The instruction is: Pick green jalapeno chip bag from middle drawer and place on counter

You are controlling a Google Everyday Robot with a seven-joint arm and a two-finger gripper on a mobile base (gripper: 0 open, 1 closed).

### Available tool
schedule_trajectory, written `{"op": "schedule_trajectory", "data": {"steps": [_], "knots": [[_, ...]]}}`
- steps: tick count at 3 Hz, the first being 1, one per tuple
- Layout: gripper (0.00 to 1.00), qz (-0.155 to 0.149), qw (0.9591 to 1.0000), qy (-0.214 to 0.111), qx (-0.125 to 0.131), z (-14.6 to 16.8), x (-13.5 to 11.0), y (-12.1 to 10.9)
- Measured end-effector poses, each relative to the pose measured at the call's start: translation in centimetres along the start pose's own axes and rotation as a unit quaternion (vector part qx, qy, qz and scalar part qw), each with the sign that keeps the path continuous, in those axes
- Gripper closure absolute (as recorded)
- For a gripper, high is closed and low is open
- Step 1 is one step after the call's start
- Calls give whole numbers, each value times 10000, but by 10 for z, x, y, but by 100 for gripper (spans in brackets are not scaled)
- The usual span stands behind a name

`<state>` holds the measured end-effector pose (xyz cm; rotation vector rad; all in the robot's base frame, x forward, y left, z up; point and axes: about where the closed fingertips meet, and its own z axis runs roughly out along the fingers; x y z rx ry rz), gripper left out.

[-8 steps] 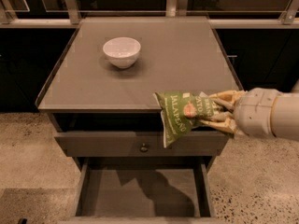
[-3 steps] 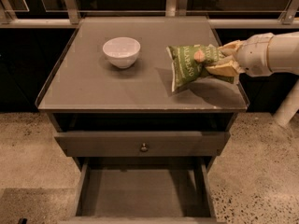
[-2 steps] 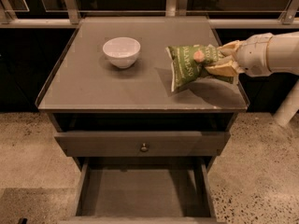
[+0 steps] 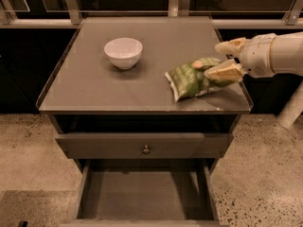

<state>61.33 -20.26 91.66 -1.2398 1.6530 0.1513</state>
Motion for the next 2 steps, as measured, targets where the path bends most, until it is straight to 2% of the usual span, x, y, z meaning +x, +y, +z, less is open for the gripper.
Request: {"op": "schedule_trajectory", "data": {"steps": [1, 2], "knots": [[0, 0, 10000, 0, 0, 0, 0, 0], [0, 0, 10000, 0, 0, 0, 0, 0]]}}
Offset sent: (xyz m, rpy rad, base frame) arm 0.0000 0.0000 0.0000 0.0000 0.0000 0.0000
